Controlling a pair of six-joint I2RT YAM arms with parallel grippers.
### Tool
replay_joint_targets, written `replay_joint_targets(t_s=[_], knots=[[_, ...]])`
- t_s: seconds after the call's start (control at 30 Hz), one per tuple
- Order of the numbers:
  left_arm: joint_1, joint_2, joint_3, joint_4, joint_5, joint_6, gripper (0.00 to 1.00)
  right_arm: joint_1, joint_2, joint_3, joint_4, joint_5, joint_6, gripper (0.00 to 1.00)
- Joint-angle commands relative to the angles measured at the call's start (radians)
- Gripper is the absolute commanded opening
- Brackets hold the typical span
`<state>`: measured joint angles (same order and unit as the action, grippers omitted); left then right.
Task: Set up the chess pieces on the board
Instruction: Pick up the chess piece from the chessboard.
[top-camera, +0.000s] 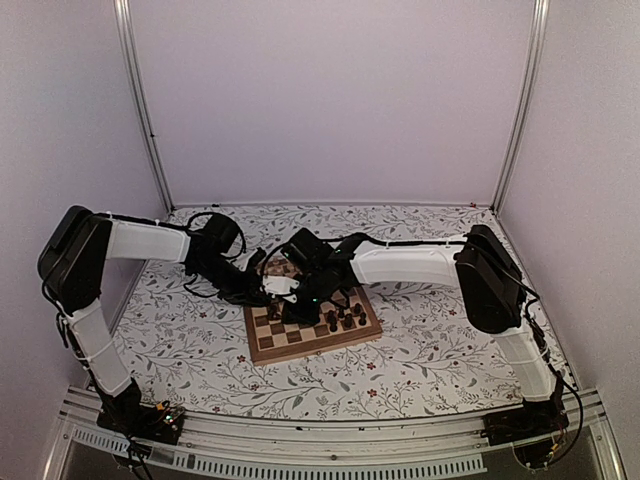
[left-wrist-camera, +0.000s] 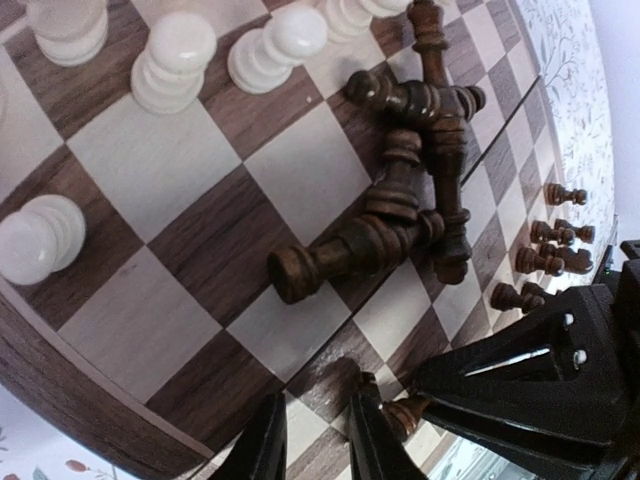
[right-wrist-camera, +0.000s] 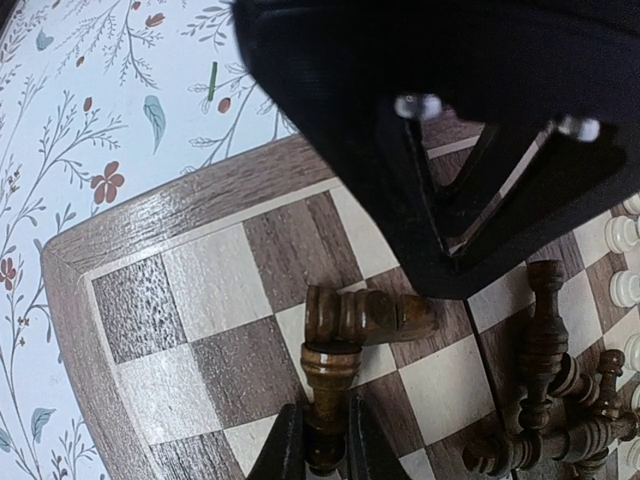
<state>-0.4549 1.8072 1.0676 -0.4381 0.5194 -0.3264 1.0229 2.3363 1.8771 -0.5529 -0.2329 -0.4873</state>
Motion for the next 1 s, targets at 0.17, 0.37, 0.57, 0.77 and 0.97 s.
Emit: replay_joint_targets(t_s=[0.17,0.37,0.57,0.77,0.97], knots=[[-0.058,-0.006,0.0,0.08,0.119,-0.026,0.25,0.037,0.005,-0.029,-0.003,0.034,-0.01,0.1],[-0.071,0.011,0.004,0.084,0.138,-0.03,0.25,0.043,-0.004,-0.03,0.002,0.05,-0.019,0.1],[-0.076,-0.005,-0.007,0.129,0.227,-0.046,0.28,0.044,-0.007,-0.046,0.008,0.053,-0.019,0.09],[-0.066,-0.026,-0.012,0.123,0.162,-0.055,0.31,0.043,-0.014,-0.058,0.013,0.057,-0.022,0.09],[-0.089,0.021,-0.005,0.107,0.218,-0.047,0.29,0.045,-0.011,-0.054,0.017,0.064,-0.023,0.09]])
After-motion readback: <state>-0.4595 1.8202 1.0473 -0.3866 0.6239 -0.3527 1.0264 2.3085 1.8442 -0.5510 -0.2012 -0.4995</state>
